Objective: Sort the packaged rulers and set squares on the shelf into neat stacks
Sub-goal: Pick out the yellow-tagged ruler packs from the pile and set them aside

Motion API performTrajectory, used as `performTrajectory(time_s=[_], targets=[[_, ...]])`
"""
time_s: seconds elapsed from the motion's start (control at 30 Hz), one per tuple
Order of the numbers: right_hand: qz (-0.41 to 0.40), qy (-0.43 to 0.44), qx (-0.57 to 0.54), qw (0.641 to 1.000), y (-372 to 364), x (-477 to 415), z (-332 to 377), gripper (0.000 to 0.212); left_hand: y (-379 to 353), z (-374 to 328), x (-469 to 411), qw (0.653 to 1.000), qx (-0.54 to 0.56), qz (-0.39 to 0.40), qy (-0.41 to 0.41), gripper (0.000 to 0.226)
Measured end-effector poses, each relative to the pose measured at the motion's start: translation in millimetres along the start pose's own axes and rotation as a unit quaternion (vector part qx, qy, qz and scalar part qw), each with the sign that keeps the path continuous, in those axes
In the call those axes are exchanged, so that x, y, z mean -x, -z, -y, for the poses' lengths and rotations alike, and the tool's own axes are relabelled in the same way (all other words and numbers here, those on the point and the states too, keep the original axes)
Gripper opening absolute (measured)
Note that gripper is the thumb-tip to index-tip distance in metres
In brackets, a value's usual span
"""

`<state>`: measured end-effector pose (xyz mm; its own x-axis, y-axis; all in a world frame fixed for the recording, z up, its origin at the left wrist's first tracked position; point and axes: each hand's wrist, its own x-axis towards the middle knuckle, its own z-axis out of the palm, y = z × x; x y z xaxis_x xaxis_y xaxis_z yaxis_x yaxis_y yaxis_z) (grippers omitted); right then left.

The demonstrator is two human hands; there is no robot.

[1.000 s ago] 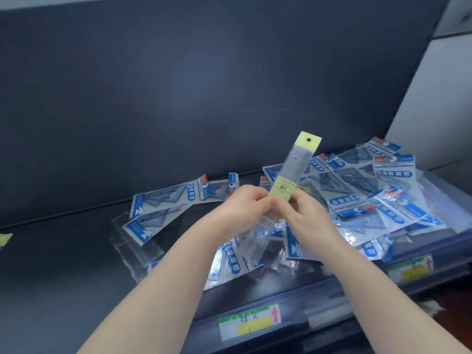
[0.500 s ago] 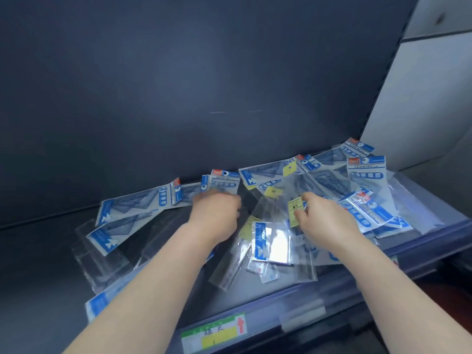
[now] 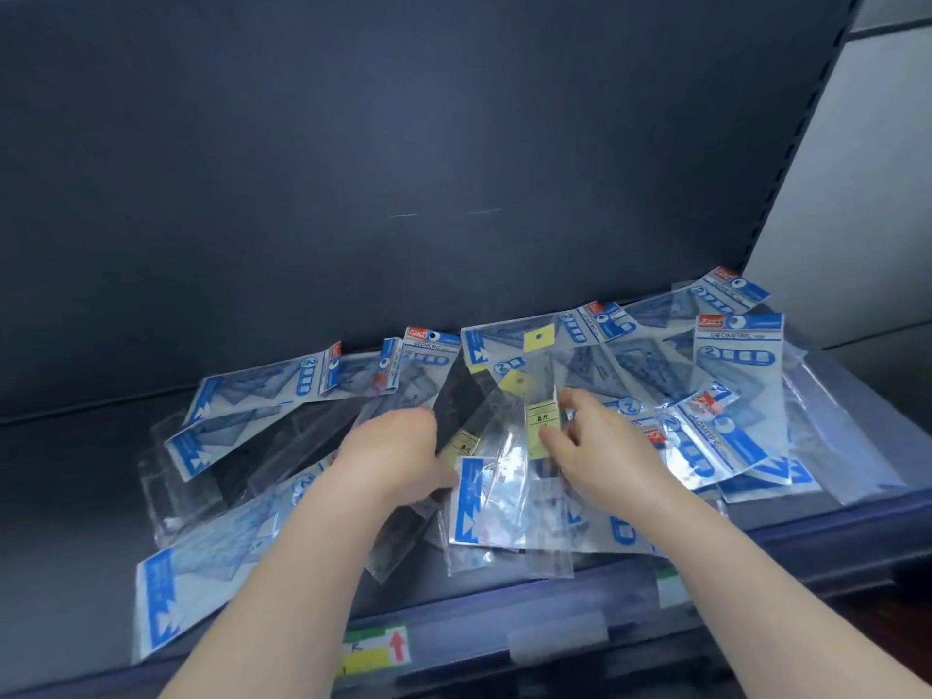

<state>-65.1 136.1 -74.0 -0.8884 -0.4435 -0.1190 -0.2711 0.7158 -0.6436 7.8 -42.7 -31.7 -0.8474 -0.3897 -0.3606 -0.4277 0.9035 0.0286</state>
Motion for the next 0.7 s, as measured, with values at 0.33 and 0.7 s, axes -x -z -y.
performTrajectory(time_s=[0.33,0.7], targets=[[0.046,0.040,-0.128,0.990,5,-15,14,0.030,6,25,-2,0.980,0.128,-0.112,0.107,0.017],[0.091,0.056,-0.331,0.938,-34,-18,87,0.023,-12,43,19,0.840,0.516,-0.162,0.041,0.018]])
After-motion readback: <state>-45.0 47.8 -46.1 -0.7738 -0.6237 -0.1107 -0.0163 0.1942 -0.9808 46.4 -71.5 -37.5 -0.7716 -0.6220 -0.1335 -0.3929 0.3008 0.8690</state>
